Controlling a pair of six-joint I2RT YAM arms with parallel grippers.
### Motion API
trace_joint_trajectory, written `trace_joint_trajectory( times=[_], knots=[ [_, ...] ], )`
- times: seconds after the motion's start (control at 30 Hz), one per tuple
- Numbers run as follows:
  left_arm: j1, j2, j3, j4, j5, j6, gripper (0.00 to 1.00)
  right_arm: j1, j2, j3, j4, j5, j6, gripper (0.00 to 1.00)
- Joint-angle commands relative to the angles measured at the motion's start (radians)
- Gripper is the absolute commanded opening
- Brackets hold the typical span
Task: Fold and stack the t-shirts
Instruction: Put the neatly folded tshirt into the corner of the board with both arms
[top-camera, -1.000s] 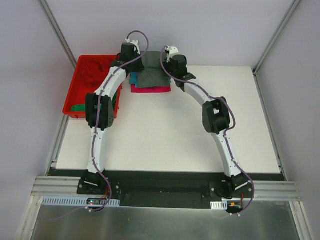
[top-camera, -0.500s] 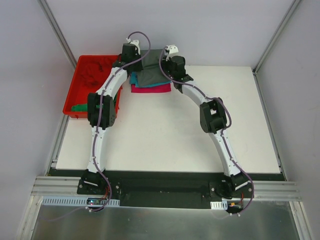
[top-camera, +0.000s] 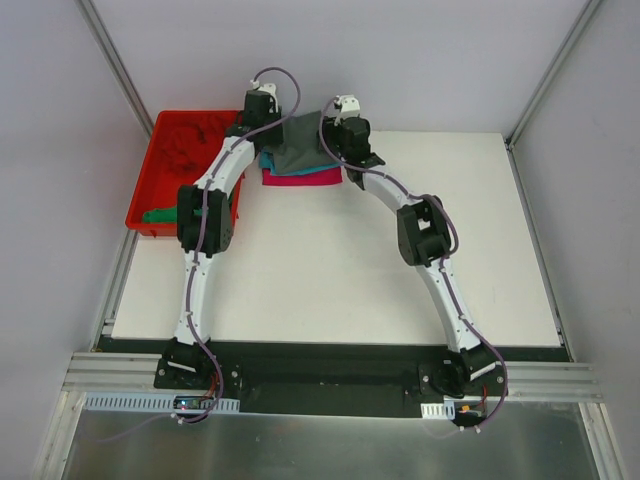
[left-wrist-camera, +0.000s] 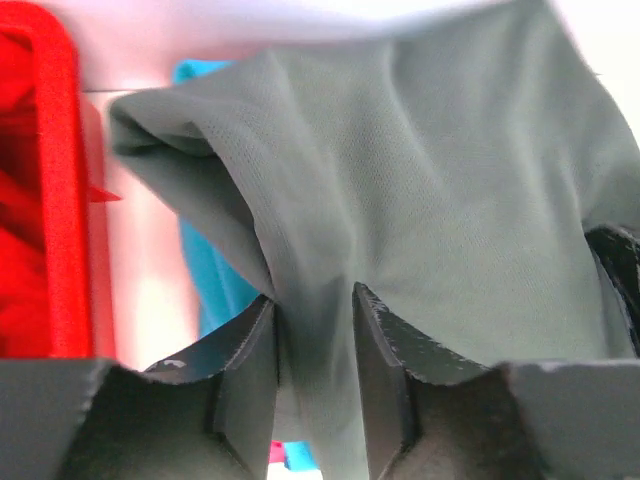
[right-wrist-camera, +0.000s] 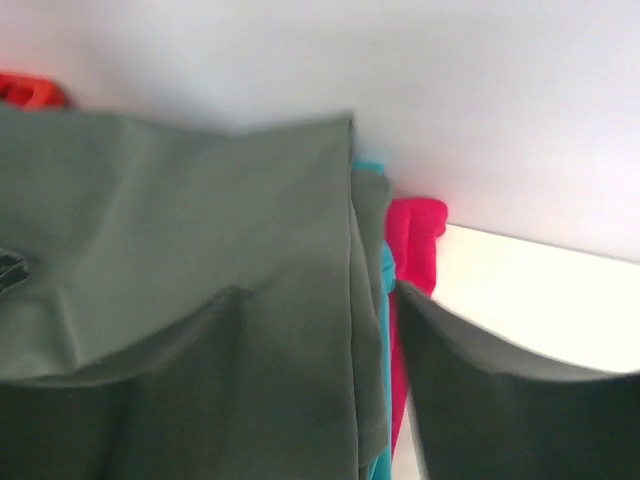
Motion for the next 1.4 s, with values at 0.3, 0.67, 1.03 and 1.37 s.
trace_joint_trajectory(
  times=[0.3, 0.67, 1.03, 1.37],
  knots=[
    [0.009, -0.202, -0.048, 0.018, 0.073, -0.017, 0.99, -0.013, -0.352, -0.246, 0.088, 0.122, -0.032, 0.96],
    [-0.037, -0.606, -0.41, -0.002, 0.154, -0.138, 0.99, -0.025, -0.985, -0.892, -0.024, 0.069, 0.036, 0.96],
    [-0.037, -0.47, -0.236, 0.041, 0.19, -0.091, 0.99, -0.061, -1.38, -1.349, -0.056, -0.179, 0.154, 0.96],
    [0.023, -0.026, 0.114, 0.188, 0.257, -0.195, 0.99, -0.062, -1.523, -1.538, -0.151, -0.185, 0.154, 0.96]
  ],
)
